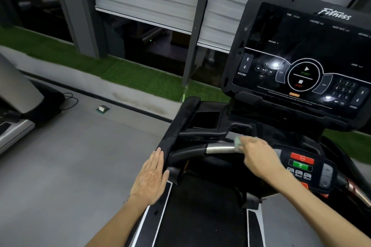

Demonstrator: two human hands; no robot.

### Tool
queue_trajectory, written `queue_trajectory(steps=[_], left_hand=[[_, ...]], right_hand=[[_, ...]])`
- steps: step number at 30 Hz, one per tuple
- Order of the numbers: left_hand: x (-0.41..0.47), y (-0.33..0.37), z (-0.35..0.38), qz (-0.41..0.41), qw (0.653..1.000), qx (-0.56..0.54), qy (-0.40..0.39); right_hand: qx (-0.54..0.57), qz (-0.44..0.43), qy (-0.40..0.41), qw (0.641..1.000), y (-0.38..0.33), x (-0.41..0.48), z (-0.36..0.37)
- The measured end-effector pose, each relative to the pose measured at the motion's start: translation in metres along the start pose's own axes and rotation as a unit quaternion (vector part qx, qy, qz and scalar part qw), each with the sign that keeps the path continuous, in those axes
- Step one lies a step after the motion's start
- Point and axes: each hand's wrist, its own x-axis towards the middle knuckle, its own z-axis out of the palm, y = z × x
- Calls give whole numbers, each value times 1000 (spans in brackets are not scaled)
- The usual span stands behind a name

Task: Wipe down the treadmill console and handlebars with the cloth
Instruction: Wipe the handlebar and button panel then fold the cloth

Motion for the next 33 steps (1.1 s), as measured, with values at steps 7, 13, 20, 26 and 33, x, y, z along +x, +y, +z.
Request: queue_trajectory(steps=[7,13,20,26,33], left_hand=[[1,-1,1,-5,1000,19,-3],[1,1,-2,-3,1000,8,0],[1,-2,1,4,1000,-2,10],[1,-4,6,-3,1000,6,14],[1,-3,6,-6,1000,10,12]], right_hand=[[-18,-119,7,993,-47,18,25],[-167,-202,-107,959,-149,43,78],[-51,-184,-62,980,-132,34,80],[25,-91,29,995,-71,17,12],[-61,86,-122,987,-2,15,-18]])
